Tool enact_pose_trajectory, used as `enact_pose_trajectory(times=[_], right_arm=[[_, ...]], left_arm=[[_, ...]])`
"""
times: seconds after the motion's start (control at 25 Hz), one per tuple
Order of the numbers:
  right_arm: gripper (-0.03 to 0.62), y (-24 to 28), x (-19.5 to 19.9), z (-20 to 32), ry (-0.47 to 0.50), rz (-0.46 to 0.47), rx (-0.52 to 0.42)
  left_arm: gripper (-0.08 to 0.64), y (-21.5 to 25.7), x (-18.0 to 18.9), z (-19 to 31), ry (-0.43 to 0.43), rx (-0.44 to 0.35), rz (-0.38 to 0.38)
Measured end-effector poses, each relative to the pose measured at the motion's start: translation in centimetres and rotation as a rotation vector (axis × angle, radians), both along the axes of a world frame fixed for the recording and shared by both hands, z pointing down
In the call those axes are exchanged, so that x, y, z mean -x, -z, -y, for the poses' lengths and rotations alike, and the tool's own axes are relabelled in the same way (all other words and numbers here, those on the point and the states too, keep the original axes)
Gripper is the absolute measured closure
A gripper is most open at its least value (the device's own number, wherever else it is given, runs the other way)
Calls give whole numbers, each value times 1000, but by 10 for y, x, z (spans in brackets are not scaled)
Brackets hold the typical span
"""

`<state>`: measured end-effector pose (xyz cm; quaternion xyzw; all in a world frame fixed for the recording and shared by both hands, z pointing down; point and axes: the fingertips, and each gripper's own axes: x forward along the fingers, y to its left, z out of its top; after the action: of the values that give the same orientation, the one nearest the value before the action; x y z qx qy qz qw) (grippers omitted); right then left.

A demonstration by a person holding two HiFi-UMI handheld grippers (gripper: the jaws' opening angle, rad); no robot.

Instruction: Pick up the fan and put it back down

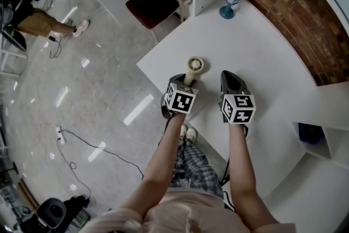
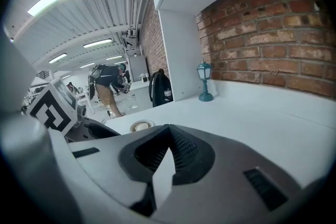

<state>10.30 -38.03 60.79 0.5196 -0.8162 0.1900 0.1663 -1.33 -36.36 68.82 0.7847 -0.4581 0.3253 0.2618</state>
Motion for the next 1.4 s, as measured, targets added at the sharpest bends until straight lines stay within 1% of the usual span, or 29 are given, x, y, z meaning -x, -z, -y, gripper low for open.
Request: enact_pose_trajectory(times=[0.16, 0.28, 0.48, 0.72, 0.92, 1.24, 1.4], right_arm=[[577, 6, -3, -7, -8, 0, -6], [577, 12, -6, -13, -18, 4, -12], [577, 29, -9, -22, -37, 19, -35], [577, 57, -9, -33, -57, 35, -73], [577, 84, -8, -35, -73, 47, -119], [577, 125, -2, -34, -76, 57, -201], [577, 130, -1, -35, -74, 60, -212]], left_arm=[[353, 15, 1, -2, 10, -35, -20], [353, 37, 2, -3, 17, -81, -45], [353, 86, 7, -2, 34, -187, -103], [353, 157, 19, -6, 57, -343, -174], [353, 211, 26, -10, 58, -445, -202], [353, 273, 36, -16, 78, -605, -240], [353, 286, 37, -17, 81, -635, -243]])
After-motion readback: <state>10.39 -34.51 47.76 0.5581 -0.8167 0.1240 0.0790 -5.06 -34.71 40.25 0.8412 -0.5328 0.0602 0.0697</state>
